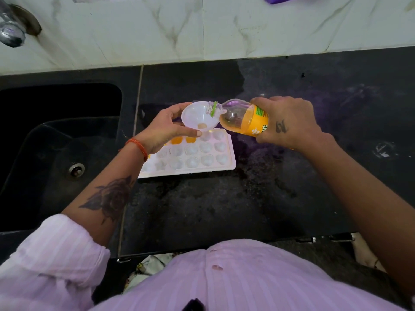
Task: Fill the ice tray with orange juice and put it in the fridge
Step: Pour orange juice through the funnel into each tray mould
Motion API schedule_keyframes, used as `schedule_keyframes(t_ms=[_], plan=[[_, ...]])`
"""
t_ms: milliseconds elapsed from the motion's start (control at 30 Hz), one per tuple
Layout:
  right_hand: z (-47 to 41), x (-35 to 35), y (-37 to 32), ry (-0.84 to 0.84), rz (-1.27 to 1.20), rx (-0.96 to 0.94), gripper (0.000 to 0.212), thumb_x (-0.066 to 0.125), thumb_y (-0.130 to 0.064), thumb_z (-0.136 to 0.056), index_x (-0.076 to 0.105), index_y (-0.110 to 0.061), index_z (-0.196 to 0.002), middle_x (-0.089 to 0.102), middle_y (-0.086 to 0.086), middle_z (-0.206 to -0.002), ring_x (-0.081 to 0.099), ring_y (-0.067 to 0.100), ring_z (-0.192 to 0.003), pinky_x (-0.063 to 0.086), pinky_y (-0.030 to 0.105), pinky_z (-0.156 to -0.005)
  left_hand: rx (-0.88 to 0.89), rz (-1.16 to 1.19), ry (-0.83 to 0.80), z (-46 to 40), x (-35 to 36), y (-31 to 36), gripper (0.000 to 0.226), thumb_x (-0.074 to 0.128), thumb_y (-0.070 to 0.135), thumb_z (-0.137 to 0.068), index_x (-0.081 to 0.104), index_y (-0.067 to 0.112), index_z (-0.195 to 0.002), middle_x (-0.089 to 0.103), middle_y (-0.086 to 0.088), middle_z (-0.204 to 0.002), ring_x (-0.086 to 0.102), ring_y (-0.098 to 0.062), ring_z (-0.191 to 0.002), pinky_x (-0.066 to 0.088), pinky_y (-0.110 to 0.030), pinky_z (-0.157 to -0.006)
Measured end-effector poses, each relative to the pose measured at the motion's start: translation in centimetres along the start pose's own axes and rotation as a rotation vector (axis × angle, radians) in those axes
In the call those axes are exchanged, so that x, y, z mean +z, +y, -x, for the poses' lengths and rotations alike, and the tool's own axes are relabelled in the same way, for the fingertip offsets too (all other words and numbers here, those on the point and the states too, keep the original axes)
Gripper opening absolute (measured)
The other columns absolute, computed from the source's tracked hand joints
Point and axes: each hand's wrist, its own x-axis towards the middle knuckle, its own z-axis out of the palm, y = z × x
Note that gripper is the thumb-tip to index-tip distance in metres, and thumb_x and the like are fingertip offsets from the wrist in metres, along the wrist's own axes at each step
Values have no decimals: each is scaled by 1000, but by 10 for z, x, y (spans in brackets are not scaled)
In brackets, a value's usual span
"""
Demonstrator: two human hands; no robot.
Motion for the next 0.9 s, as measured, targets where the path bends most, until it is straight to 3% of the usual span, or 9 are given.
schedule_keyframes(t_ms=[133, 267, 433, 900], plan=[[1, 0, 1, 3, 39, -1, 67, 74, -40, -69, 46, -30, -129, 63, 5, -106, 60, 32, -95, 36, 33, -69, -15, -15, -2, 0, 2, -1, 72, 79, 3, -69, 50, 25, -131, 58, -5, -128, 57, -28, -115, 53, -44, -91], [2, -2, 2, 10, 76, -9, 67, 73, -38, -70, 45, -30, -131, 63, 5, -105, 60, 31, -94, 34, 31, -67, -5, -27, -8, 1, 5, 0, 70, 78, 3, -70, 50, 25, -131, 58, -5, -127, 56, -29, -114, 53, -36, -84], [0, -3, 4, 21, 126, -11, 64, 72, -39, -71, 47, -29, -128, 63, 6, -106, 60, 32, -93, 36, 33, -68, 3, -17, -2, 0, 7, 2, 71, 78, 1, -69, 50, 22, -131, 58, -6, -128, 56, -28, -116, 52, -42, -93], [0, -2, 3, 11, 89, 16, 63, 73, -40, -68, 48, -29, -126, 63, 5, -102, 60, 31, -91, 35, 32, -67, 23, -10, -19, -2, 6, 2, 70, 77, 1, -70, 49, 22, -131, 57, -6, -130, 55, -26, -118, 53, -35, -92]])
